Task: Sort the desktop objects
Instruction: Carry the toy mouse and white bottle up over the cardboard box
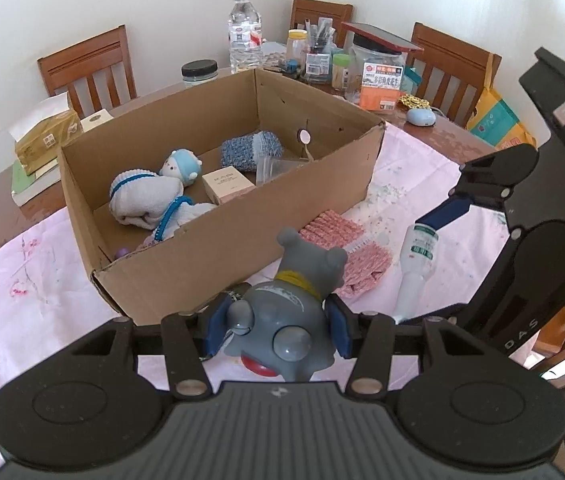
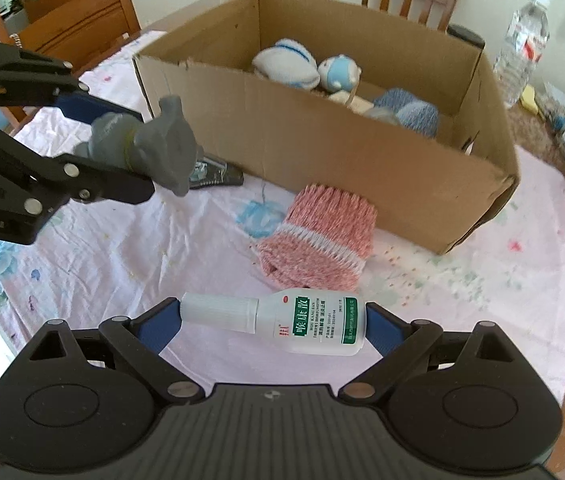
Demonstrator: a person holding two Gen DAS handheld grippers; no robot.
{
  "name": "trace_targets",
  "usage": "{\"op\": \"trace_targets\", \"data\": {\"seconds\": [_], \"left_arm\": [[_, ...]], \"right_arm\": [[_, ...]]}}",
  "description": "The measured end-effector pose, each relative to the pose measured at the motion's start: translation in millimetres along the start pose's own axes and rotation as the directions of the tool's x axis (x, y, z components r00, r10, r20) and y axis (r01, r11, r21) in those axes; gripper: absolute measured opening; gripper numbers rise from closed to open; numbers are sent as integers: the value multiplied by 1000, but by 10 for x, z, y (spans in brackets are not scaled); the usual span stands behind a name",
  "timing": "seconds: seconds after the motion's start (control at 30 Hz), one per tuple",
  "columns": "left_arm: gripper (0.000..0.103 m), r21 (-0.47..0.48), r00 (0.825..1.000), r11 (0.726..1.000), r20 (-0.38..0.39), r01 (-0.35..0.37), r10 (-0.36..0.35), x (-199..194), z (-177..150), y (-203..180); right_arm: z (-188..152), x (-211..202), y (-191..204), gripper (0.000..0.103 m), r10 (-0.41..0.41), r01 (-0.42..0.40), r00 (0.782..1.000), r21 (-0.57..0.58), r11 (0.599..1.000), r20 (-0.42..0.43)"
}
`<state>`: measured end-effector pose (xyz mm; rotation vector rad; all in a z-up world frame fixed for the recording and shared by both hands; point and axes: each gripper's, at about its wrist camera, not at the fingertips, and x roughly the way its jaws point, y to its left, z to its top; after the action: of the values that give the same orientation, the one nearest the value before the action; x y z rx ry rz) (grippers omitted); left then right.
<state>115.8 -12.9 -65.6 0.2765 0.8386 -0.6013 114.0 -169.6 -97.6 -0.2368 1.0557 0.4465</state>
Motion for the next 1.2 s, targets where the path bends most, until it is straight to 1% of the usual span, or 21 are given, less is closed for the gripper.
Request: {"op": "trace_targets", "data": {"seconds": [0.37,0.7,1.0,1.2], "left_arm": [[51,-38,1000,999,19,-15,16,-106,84,-114],[51,-33,998,999,46,-40,41,-259,204,-210],[51,-19,991,995,88,-96,97,-372,380,-143],[51,-33,984,990,113,-134,137,-437,535,-16]], "right_arm": [[3,-308,-120,98,9,-6,998,-54,999,58],[15,-558,-208,98,22,-10,993,-96,995,120],[141,-777,-299,98,-8,39,983,-166,985,185],[274,-966,-390,98,-33,83,970,-201,976,240]]}}
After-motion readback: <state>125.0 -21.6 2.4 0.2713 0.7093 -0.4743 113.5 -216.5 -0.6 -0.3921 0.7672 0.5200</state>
